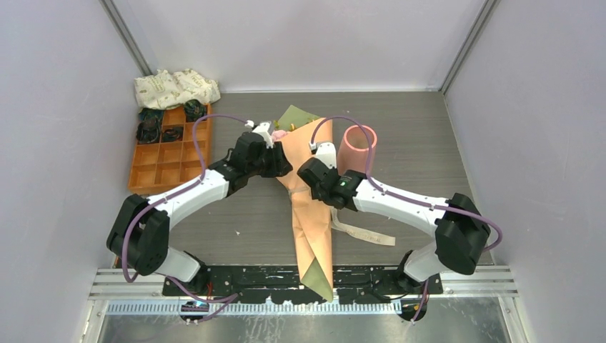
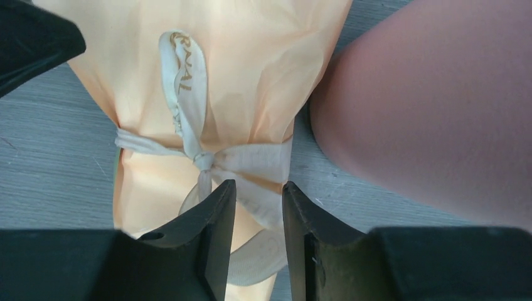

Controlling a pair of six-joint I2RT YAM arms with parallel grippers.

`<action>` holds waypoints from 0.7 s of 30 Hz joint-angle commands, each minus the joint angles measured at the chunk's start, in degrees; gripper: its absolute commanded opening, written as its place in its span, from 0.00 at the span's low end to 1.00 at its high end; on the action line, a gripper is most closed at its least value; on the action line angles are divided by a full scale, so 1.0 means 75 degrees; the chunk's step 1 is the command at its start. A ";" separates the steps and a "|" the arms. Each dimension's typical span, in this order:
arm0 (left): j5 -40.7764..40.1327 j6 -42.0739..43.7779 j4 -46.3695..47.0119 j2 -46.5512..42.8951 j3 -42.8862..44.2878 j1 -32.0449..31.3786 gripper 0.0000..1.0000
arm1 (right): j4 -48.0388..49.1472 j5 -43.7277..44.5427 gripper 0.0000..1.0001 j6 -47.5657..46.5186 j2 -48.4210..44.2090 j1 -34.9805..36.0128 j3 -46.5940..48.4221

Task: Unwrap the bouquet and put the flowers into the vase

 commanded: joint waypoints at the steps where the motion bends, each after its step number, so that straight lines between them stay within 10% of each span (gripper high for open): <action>1: -0.0133 0.0057 0.0222 0.0022 -0.0005 -0.0010 0.47 | 0.0573 -0.0266 0.41 -0.0303 0.0127 -0.0092 0.0012; 21: 0.0027 0.0055 0.0786 0.1048 0.0340 -0.0009 0.46 | 0.0585 -0.0709 0.46 0.0002 0.0351 -0.0014 -0.0185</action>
